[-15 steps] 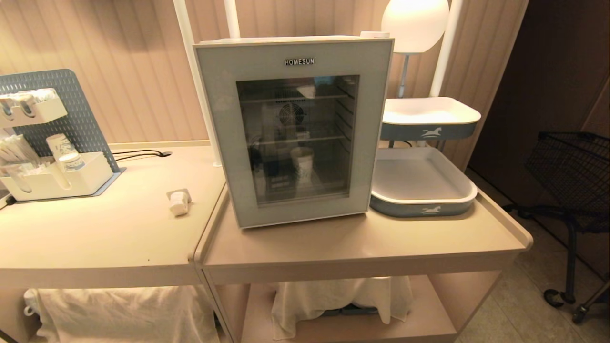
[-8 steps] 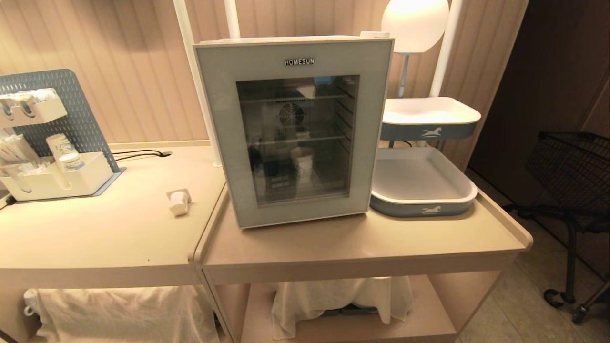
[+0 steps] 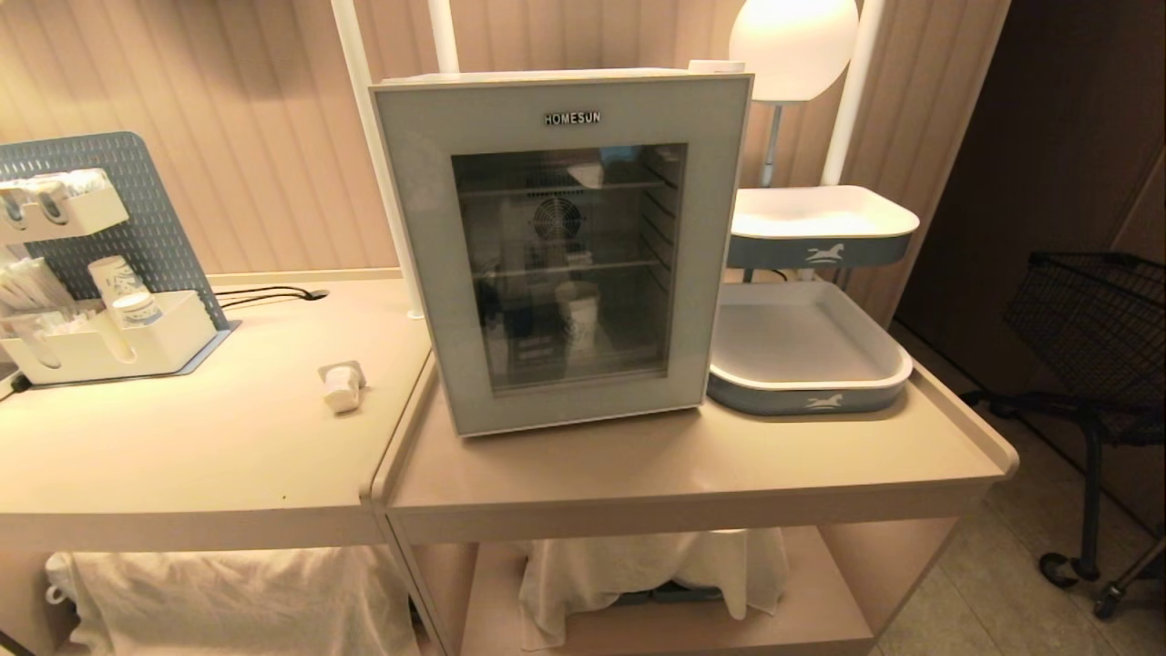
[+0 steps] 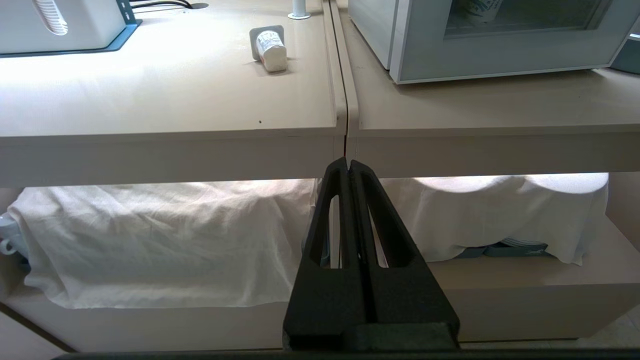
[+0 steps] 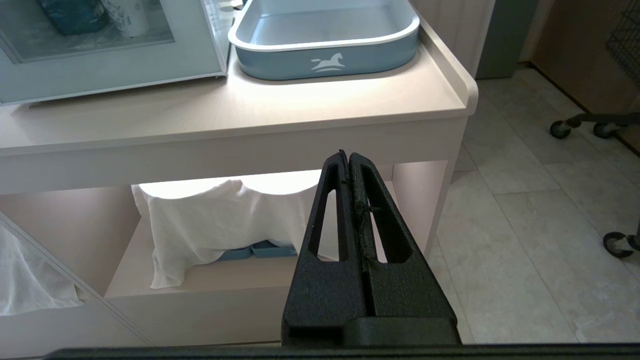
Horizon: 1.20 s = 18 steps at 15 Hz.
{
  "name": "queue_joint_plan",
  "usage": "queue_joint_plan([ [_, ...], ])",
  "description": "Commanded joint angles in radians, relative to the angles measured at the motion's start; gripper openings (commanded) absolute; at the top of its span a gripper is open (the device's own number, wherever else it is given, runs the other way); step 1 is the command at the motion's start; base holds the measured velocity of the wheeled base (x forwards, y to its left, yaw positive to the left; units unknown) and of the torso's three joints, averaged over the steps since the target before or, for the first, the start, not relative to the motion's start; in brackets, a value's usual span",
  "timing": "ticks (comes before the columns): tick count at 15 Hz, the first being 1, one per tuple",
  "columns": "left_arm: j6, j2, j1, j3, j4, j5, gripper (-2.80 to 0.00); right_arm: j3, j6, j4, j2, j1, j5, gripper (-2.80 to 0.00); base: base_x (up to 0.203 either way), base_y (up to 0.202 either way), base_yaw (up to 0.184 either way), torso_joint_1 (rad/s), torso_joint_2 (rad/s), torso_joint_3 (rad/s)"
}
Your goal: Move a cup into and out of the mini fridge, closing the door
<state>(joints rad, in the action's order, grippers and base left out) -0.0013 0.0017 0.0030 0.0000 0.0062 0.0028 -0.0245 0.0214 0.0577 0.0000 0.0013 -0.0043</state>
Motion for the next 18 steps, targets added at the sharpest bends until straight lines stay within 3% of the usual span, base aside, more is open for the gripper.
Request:
queue_joint_plan([
  [1,0.0,0.0,0.0,0.0,0.0,0.0,-2.8,0.0,0.0,0.001,0.002,0.0,0.0,-2.8,0.0,0.0,0.0,0.0,0.0,0.0],
  [18,0.0,0.0,0.0,0.0,0.001,0.0,-2.8,0.001,0.0,-0.002,0.002,0.0,-0.002,-2.8,0.0,0.0,0.0,0.0,0.0,0.0],
])
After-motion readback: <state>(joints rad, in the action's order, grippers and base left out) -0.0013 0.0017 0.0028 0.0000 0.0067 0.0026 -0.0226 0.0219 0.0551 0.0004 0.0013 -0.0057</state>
